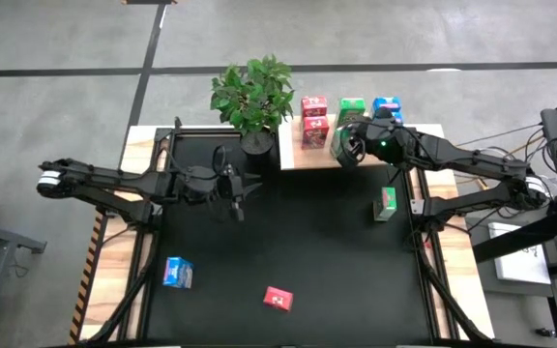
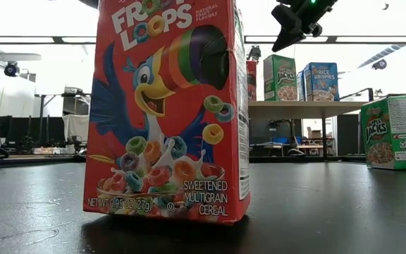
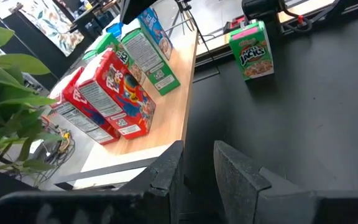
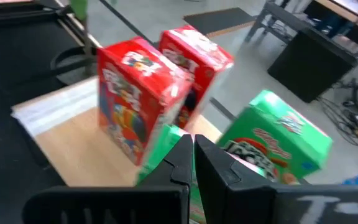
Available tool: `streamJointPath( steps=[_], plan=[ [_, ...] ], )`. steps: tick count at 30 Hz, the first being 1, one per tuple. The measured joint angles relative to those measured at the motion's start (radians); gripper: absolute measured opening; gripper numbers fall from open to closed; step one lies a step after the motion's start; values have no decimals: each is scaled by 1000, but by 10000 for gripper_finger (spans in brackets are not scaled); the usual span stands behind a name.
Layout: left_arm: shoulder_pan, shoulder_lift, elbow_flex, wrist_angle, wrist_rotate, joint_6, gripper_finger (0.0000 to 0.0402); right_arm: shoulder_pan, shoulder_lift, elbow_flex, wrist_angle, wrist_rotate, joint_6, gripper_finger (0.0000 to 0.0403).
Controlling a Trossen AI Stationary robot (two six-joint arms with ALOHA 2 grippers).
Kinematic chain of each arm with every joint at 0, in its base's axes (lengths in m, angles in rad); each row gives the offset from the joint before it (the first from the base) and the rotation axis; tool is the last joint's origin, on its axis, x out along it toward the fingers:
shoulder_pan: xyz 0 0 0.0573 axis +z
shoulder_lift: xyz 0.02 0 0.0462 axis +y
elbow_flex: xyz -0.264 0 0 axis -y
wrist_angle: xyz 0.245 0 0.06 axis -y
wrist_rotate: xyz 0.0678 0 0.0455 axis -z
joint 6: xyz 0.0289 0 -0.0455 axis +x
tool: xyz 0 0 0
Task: Stack cereal on shelf
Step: Put the left green cereal box on the shelf
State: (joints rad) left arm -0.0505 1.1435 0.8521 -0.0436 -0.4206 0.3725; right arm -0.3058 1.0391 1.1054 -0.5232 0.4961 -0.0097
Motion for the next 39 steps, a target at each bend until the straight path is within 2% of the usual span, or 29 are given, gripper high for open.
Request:
streamJointPath(
  steps=[6, 19, 30, 33, 36, 39],
  plan=[
    [0, -1, -5, 0, 0, 9, 72, 0, 44, -13, 35, -26, 1, 8],
    [0, -1, -8, -9, 0, 11, 72, 0, 80, -13, 30, 132, 97, 8],
    [0, -1, -8, -19, 0, 8, 72, 6, 71, 45, 16, 124, 113, 8],
    [0, -1, -9, -20, 0, 8, 72, 7, 71, 101, -39, 56, 111, 9],
    [0, -1, -9, -20, 0, 8, 72, 5, 70, 166, -135, -122, 120, 9],
    [0, -1, -9, -20, 0, 8, 72, 7, 70, 209, -260, -300, 44, 8]
  ],
)
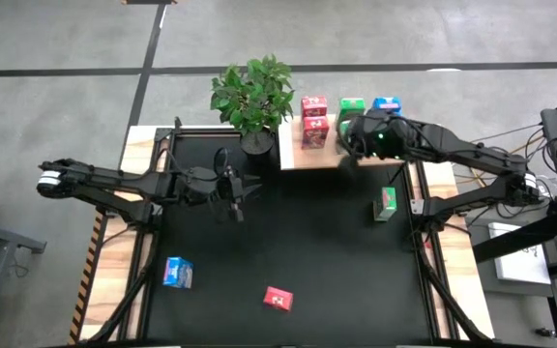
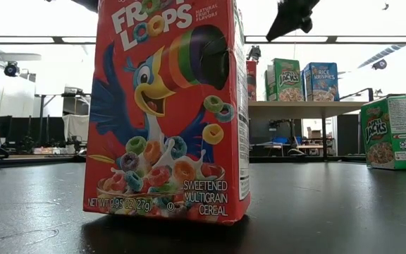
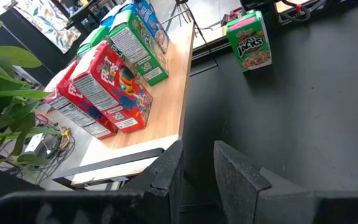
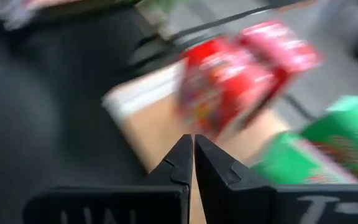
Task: Stack cereal on shelf
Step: Put the left green cereal box on the shelf
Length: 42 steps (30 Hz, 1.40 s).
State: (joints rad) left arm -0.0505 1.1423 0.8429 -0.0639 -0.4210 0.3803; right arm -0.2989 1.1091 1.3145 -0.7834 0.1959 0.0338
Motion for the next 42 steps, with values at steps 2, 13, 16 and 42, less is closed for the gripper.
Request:
streamJointPath(
  steps=[2, 13, 16, 42],
  plan=[
    [0, 0, 0, 1, 0, 0, 72, 0, 0, 11, -55, -67, -59, 9],
    [0, 0, 0, 3, 1, -5, 72, -3, 21, -20, -96, 175, -105, 8],
    [0, 0, 0, 3, 1, -5, 72, -3, 40, -20, -83, 209, -114, 8],
    [-1, 0, 0, -23, 2, -25, 72, -3, 43, 58, -208, 144, -79, 9]
  ],
)
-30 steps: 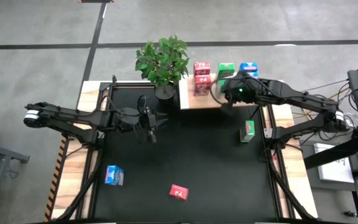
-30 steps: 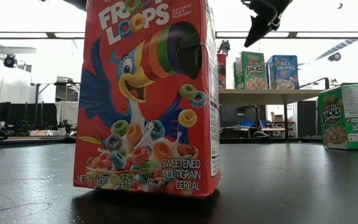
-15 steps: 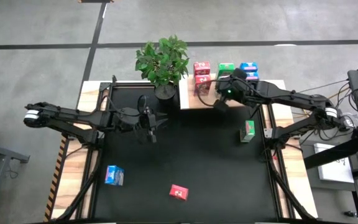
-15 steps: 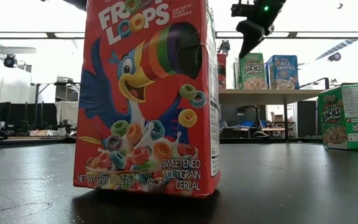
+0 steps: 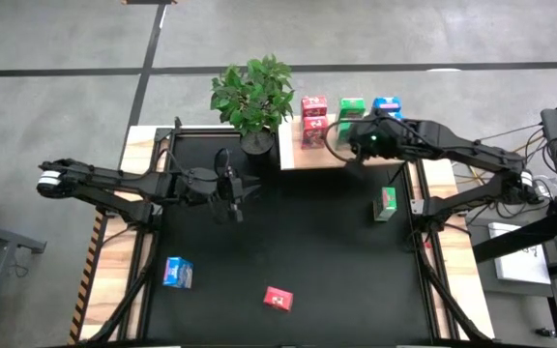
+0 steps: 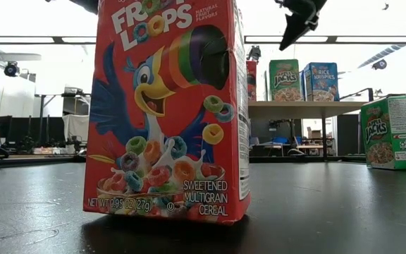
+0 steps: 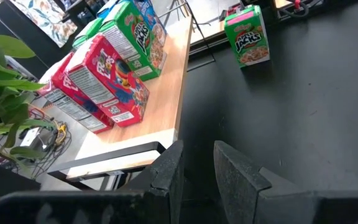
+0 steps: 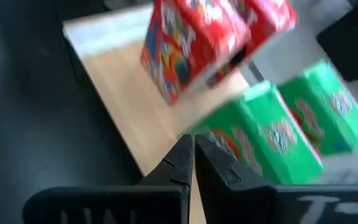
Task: Stack cereal on shelf
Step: Put the left green cereal box on the shelf
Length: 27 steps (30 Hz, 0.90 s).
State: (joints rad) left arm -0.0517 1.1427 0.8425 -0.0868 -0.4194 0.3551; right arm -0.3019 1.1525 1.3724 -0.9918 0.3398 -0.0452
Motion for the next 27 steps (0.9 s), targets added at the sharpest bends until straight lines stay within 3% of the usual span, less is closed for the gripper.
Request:
streamJointPath(
  steps=[5, 11, 23, 27],
  plan=[
    [0, 0, 0, 0, 0, -2, 72, -17, -3, -53, 9, 10, -15, 8],
    [0, 0, 0, 0, 0, -2, 72, -61, 15, -91, 23, 134, -34, 9],
    [0, 0, 0, 0, 0, -1, 72, -111, 15, -92, 56, 128, -71, 8],
    [0, 0, 0, 0, 1, -1, 72, -108, 15, -97, 55, 41, -26, 9]
  ],
)
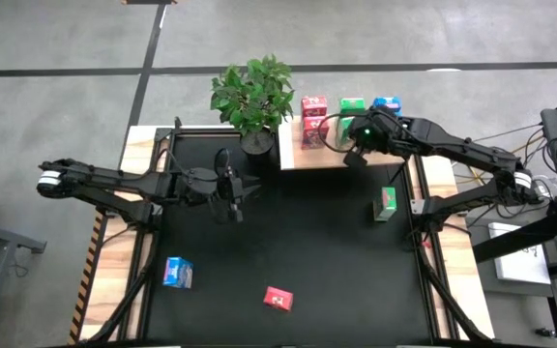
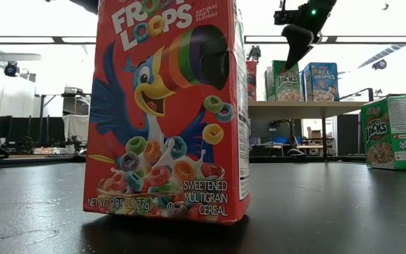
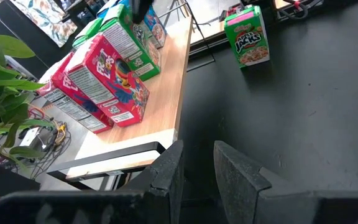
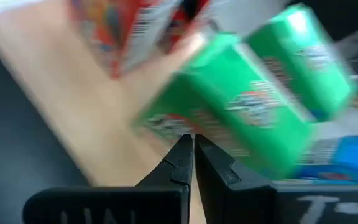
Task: Stack cereal on shelf
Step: Put the left green cereal box on the shelf
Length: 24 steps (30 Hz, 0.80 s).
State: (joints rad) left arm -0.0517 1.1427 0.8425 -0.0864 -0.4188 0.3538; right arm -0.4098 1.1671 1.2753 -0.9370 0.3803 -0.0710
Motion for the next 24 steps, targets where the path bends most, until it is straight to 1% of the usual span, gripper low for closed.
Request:
streamJointPath(
  steps=[2, 5, 9, 14, 24],
  plan=[
    [0, 0, 0, 0, 0, 0, 72, 4, 0, -15, 2, -66, 16, 9],
    [0, 0, 0, 0, 0, 0, 72, 11, 7, -56, 6, -80, 31, 9],
    [0, 0, 0, -1, 0, 0, 72, 10, 23, -114, 50, 9, 30, 9],
    [0, 0, 0, -1, 0, 0, 72, 10, 27, -151, 126, 61, 1, 8],
    [0, 0, 0, -1, 0, 0, 72, 10, 26, -154, 163, 66, -5, 8]
  ],
)
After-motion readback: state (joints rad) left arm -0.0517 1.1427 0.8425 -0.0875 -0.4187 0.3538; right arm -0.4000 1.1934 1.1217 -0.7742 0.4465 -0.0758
